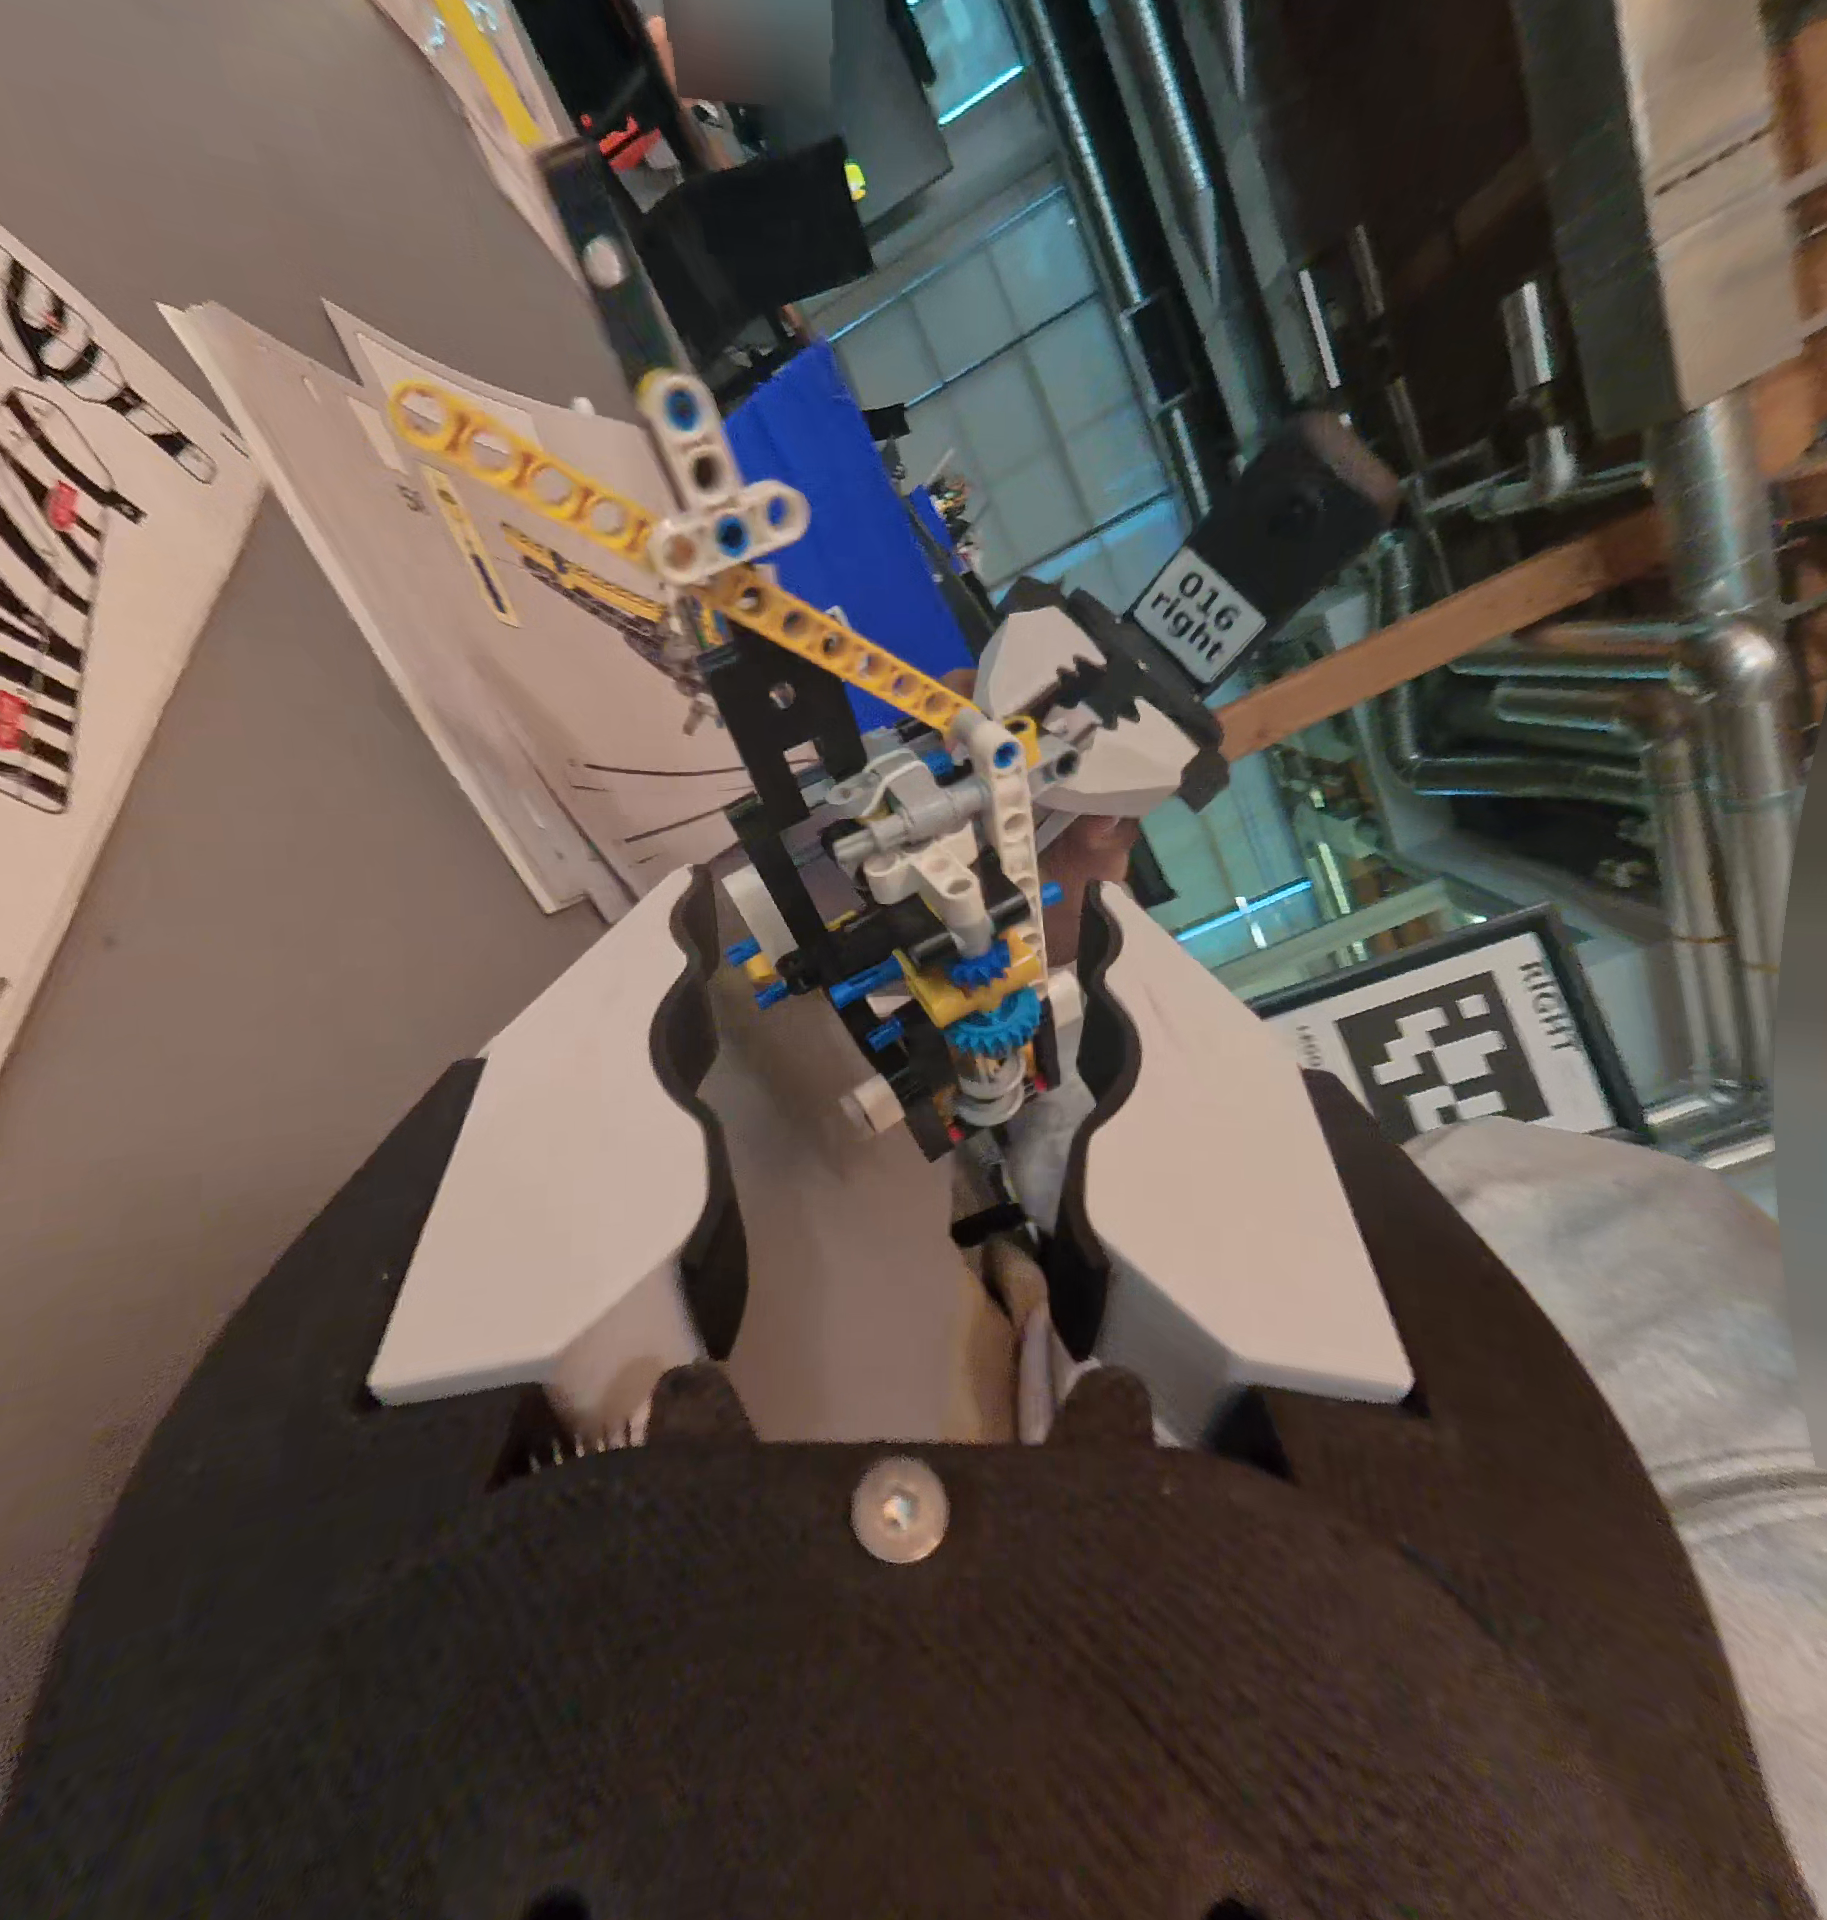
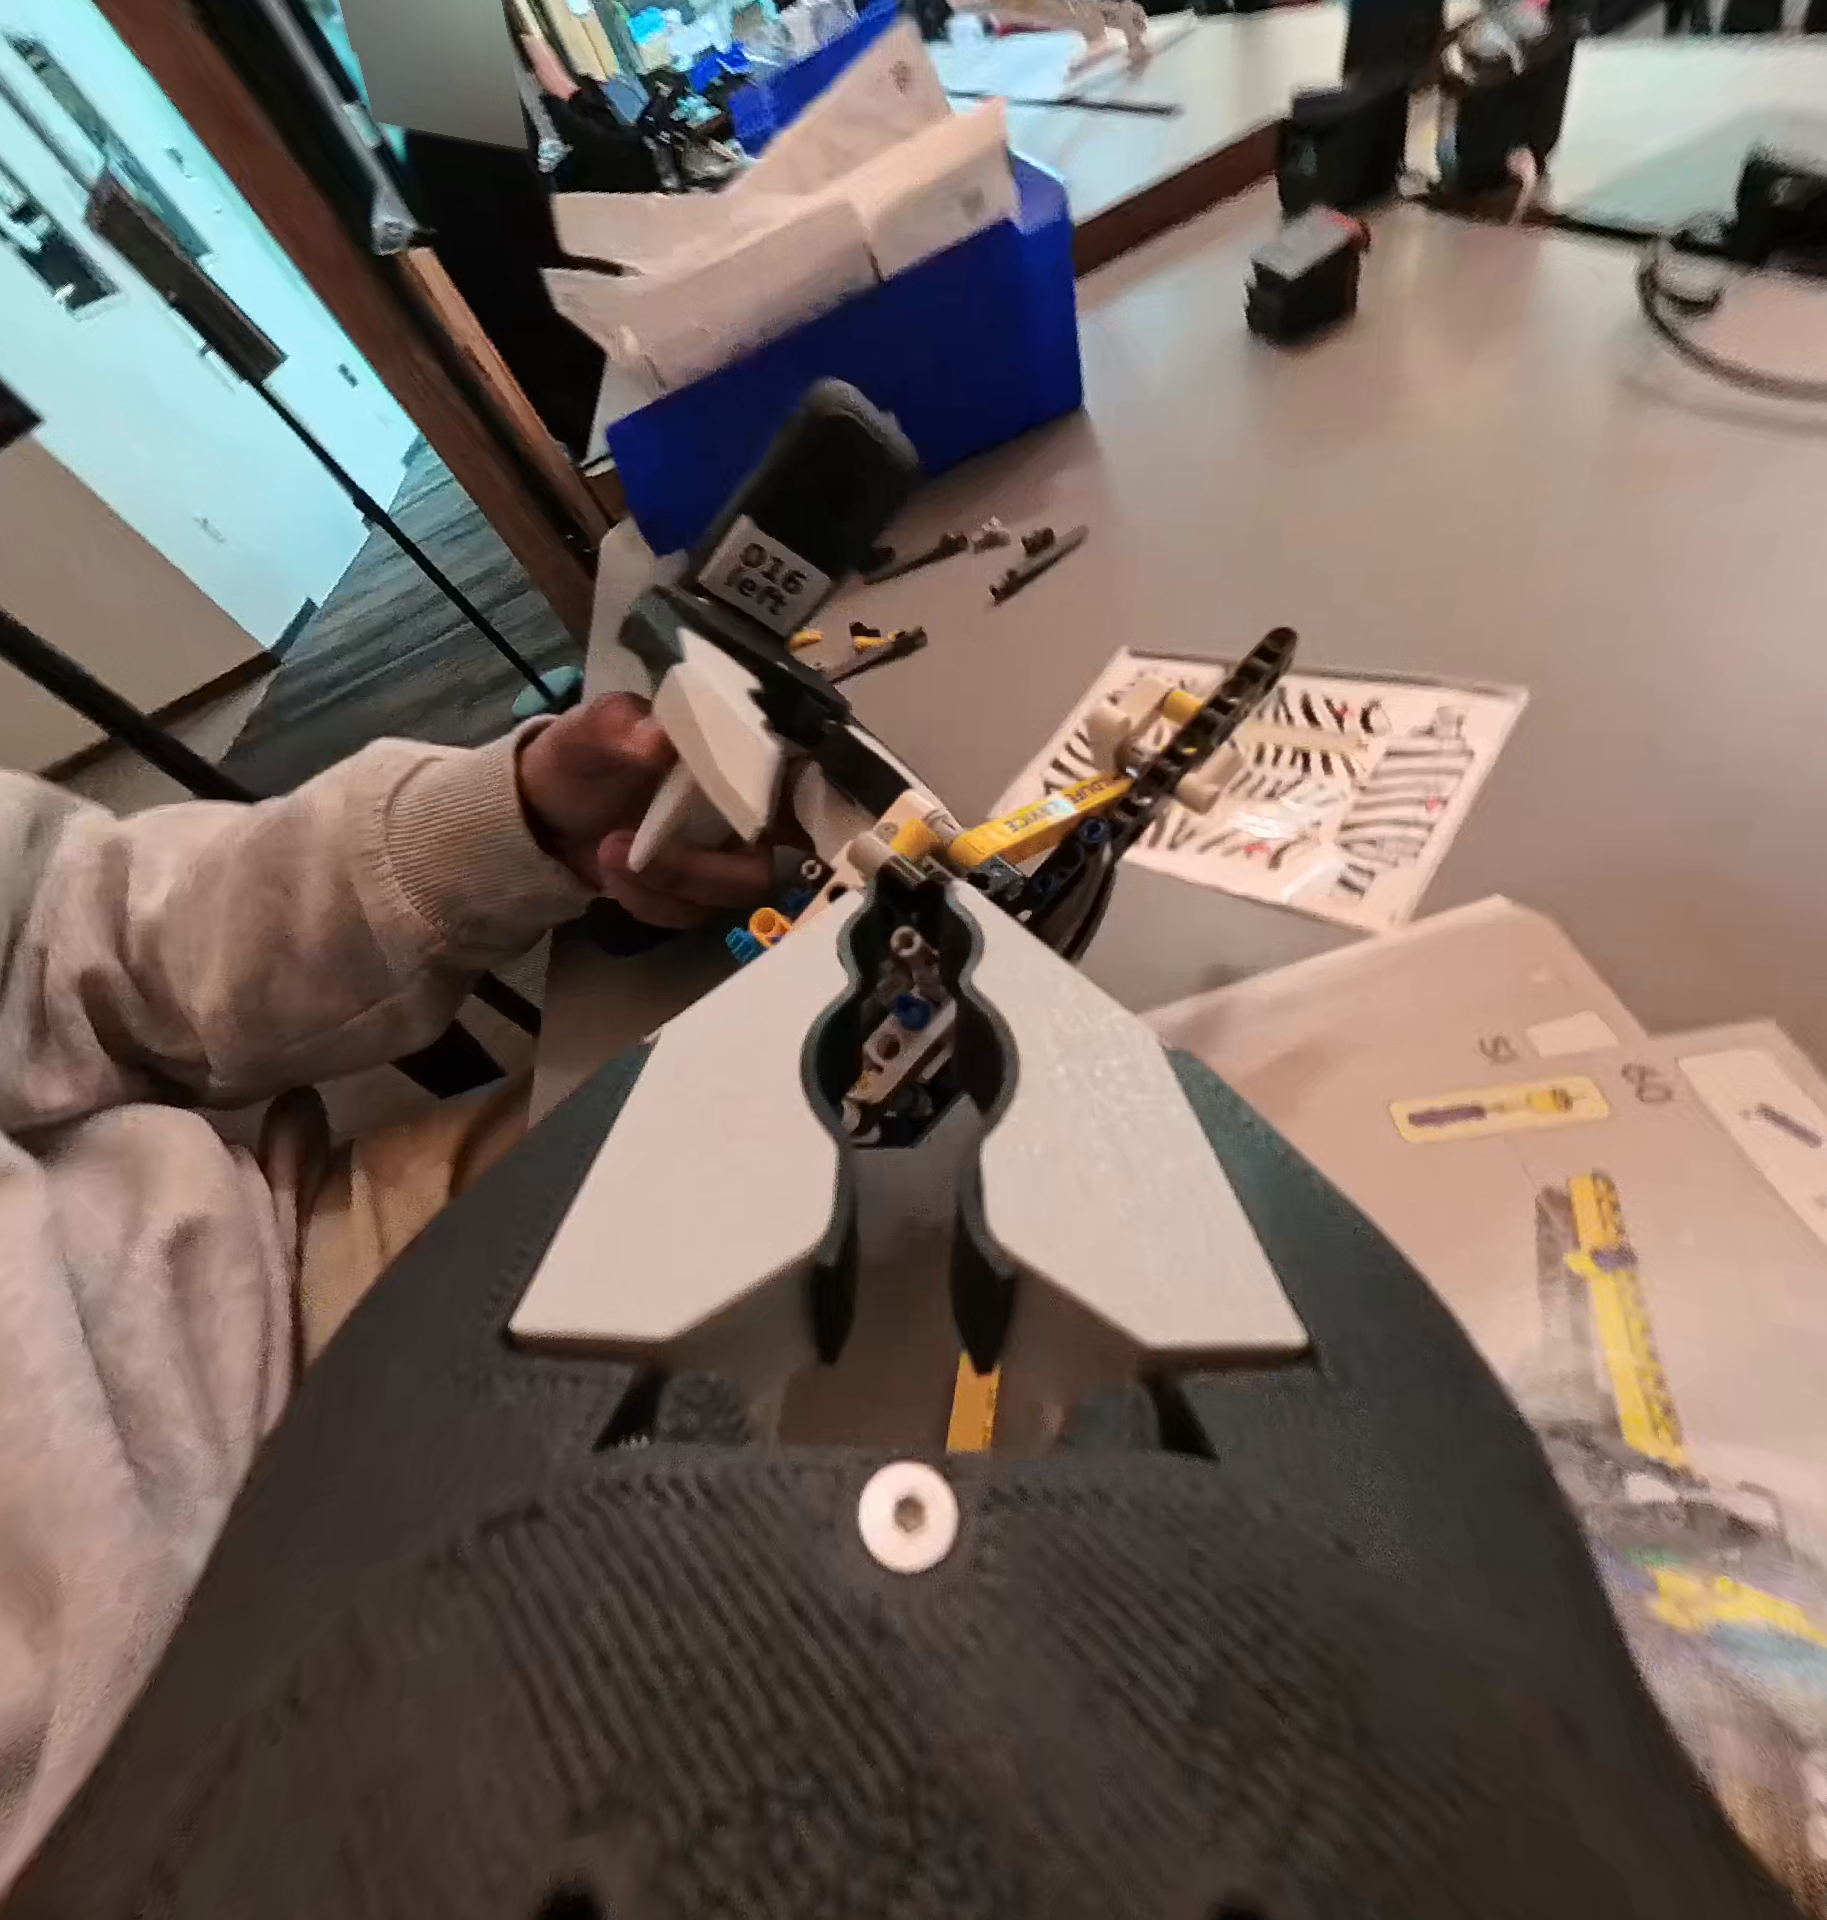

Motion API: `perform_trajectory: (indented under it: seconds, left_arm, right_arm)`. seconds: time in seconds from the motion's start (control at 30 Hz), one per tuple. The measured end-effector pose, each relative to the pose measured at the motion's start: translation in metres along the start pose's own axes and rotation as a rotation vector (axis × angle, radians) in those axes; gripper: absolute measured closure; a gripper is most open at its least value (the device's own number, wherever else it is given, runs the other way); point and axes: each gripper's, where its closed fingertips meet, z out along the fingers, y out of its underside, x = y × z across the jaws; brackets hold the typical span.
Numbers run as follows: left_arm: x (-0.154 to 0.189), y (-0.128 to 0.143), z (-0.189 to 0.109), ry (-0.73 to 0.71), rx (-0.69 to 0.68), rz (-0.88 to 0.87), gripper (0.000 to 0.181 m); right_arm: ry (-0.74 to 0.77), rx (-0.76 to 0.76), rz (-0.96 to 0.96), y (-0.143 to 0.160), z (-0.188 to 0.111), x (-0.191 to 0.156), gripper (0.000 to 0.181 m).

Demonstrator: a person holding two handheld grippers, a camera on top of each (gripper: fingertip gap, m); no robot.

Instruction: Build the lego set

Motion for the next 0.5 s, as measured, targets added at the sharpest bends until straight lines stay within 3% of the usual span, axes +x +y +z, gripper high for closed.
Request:
perform_trajectory:
  seconds: [0.17,0.3,0.5]
  left_arm:
    - [0.014,0.004,0.004,0.103,-0.013,-0.054,0.112]
    - [0.027,0.004,0.006,0.172,-0.005,-0.047,0.126]
    - [0.024,0.008,0.009,0.129,-0.026,-0.012,0.128]
  right_arm:
    - [0.000,0.096,-0.218,-0.010,-0.005,-0.025,0.175]
    - [0.062,0.084,-0.348,0.000,-0.007,-0.030,0.174]
    - [0.092,0.081,-0.345,0.013,-0.011,-0.025,0.174]
